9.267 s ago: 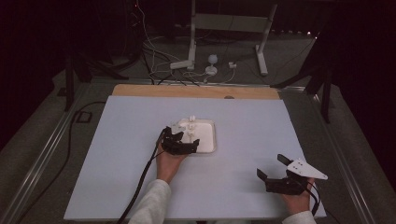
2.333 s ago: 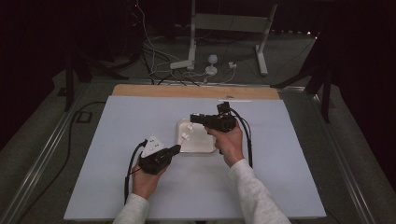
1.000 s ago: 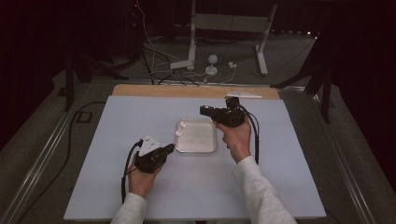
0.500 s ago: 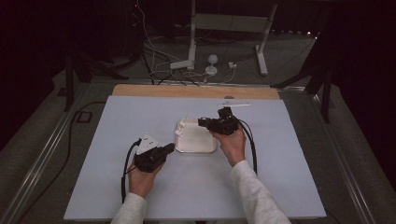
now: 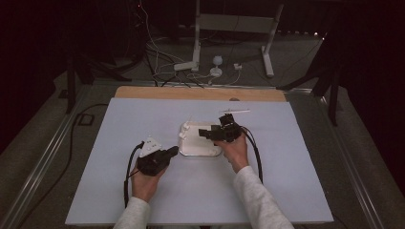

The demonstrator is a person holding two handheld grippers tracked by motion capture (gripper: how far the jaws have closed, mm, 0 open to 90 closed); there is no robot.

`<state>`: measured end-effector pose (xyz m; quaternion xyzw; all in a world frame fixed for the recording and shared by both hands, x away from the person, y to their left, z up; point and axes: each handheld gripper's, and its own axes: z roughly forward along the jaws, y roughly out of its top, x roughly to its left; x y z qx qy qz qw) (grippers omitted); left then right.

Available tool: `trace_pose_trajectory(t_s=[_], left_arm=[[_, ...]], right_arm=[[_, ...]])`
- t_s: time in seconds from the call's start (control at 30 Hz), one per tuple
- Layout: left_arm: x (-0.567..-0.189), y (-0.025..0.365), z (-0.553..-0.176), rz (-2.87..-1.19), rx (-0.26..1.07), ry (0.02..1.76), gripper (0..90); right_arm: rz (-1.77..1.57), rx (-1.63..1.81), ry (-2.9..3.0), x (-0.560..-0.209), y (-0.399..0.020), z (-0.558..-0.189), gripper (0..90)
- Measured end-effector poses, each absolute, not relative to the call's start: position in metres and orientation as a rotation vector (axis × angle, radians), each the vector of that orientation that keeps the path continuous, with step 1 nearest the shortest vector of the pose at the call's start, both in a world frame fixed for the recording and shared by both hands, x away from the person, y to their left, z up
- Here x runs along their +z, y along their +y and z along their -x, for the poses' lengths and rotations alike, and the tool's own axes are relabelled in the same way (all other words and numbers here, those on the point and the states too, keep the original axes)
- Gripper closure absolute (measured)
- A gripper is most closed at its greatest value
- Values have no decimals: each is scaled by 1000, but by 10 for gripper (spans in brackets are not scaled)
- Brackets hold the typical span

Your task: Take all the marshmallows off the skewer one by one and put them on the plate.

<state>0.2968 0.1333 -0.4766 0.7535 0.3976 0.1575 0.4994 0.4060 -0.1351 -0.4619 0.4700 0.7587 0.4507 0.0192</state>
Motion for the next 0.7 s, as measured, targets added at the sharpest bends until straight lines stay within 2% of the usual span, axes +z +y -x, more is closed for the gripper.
trace_pose_trajectory(t_s=[0.07,0.13,0.47,0.53,0.7], left_arm=[[-476,134,-297,-1819,382,966,900],[-476,134,-297,-1817,382,967,900],[-476,134,-297,-1819,384,967,900],[-476,133,-297,-1821,383,965,900],[-477,132,-296,-1822,381,960,900]], right_arm=[[-1446,1409,2357,-459,-134,-404,205],[-1425,1437,2376,-456,-133,-401,186],[-1338,1564,2410,-444,-124,-387,160],[-1323,1585,2418,-442,-122,-386,173],[-1287,1656,2461,-438,-115,-384,297]])
